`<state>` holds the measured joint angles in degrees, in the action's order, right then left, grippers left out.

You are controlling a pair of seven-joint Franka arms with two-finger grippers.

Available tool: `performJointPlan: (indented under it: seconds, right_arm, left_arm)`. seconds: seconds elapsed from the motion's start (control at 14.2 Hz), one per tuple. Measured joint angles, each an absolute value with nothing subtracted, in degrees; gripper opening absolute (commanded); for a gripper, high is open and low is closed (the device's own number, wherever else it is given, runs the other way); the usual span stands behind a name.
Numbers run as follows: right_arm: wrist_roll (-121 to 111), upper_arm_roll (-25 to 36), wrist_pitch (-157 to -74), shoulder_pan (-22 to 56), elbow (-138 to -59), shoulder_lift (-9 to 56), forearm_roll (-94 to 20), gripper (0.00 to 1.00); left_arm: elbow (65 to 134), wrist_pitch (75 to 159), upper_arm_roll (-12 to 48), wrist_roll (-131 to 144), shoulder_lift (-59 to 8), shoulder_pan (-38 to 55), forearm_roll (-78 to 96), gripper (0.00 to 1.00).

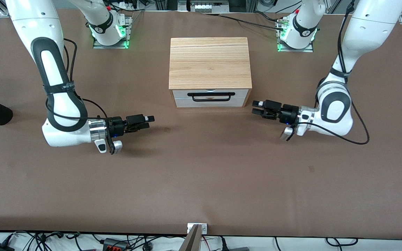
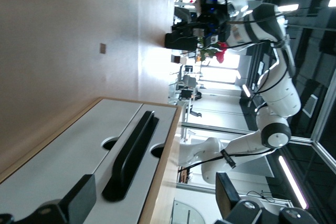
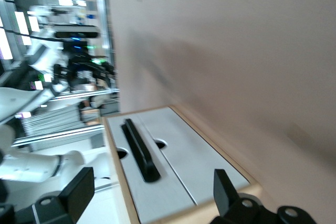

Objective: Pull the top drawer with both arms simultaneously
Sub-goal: 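Move both grippers toward the black drawer handle from either end, then close both grippers on the ends of the black drawer handle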

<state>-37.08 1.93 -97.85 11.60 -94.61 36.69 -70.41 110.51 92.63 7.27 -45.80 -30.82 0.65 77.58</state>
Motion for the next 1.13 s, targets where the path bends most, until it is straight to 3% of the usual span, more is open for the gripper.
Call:
performJointPlan:
  seconds: [0.42,0.78,0.99,1.13]
  right_arm:
    - [-47.6,1.8,-97.4,20.0,-95.5,42.0,-89.4,1.0]
    - [-51.9,0.7,-96.4,21.6,-99.7,43.1,-90.7,1.0]
    - [-53.5,-0.3,-95.8,21.7,-102.3,43.1,-91.1,1.0]
    - [-55.0,-1.6,-95.7,21.7,-103.0,43.1,-91.5,0.91]
  left_arm:
    - [113.0,93.1,7.7,-58.7,-35.2,5.4,88.0,0.97]
    - [116.7,94.6,8.0,-67.0,-37.4,9.1,93.1,0.64]
    - [118.1,94.6,8.0,-67.3,-37.4,8.9,93.1,0.49]
    - [118.8,94.5,8.0,-67.3,-37.4,8.8,93.1,0.47]
